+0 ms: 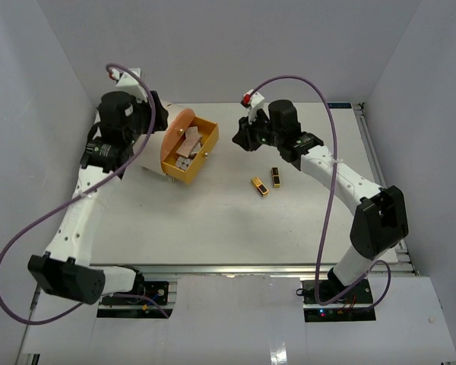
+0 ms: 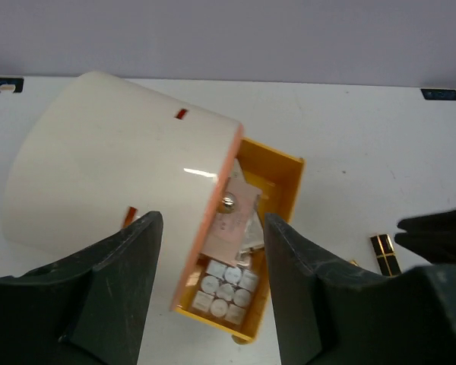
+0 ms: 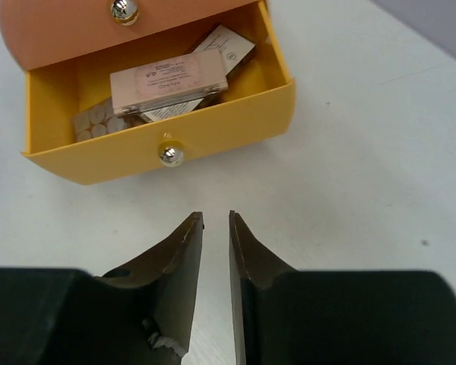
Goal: Organize the makeup
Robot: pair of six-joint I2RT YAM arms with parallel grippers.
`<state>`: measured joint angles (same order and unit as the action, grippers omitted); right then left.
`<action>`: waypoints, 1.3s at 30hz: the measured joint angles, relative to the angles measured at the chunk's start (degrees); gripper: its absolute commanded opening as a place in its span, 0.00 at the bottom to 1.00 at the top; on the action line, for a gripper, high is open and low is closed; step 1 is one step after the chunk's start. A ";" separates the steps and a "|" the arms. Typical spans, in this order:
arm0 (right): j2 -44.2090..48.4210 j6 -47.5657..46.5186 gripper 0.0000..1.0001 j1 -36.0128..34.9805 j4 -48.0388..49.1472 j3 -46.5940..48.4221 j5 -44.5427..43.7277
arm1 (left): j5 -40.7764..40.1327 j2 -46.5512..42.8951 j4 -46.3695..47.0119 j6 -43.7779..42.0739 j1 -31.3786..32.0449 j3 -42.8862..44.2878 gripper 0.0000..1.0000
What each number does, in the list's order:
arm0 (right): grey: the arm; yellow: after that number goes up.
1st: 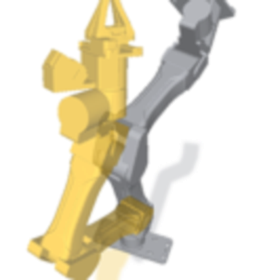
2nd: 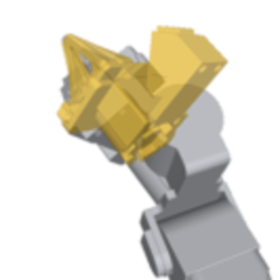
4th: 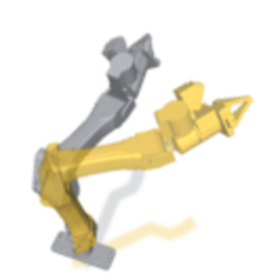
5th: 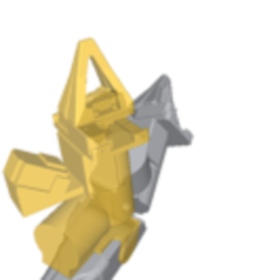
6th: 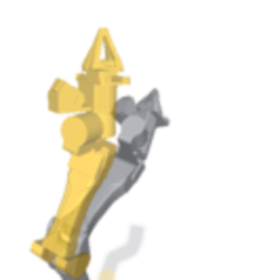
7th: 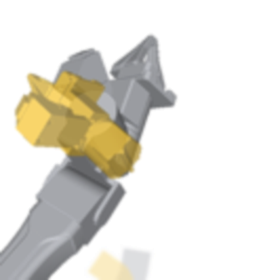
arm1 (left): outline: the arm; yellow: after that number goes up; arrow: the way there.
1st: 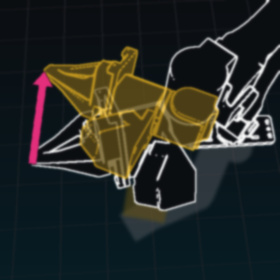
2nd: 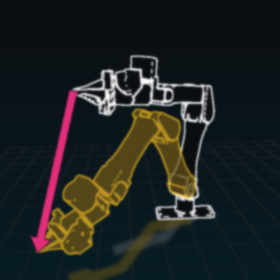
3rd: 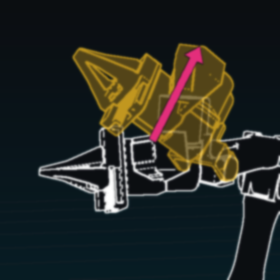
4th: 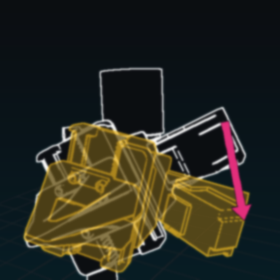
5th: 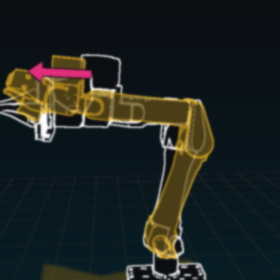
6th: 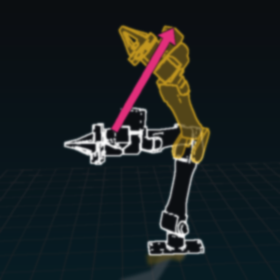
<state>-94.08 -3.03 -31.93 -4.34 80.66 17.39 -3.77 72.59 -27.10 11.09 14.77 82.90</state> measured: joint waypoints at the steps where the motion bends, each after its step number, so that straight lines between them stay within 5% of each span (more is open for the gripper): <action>1: -0.82 2.09 0.17 -0.08 0.15 0.00 0.62 | 2.21 2.63 0.34 0.03 -3.57 1.70 0.71; 10: -9.54 17.31 0.11 -0.12 1.87 2.04 -2.11 | 15.05 18.48 1.87 2.05 -22.51 9.51 0.82; 22: -21.89 24.94 0.08 -0.67 2.00 11.06 -5.67 | 24.69 28.31 5.51 0.42 -23.78 11.85 0.79; 33: -36.18 29.13 0.08 -4.78 -3.48 32.64 -5.78 | 32.77 26.16 16.29 -1.75 -25.01 3.60 0.78; 39: -39.71 33.01 0.08 -8.04 3.55 37.57 -2.99 | 34.31 24.76 20.65 -2.07 -25.27 -0.15 0.78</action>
<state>-133.79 29.98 -39.98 -0.79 118.23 14.40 30.55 97.35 -6.45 9.02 -10.50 82.75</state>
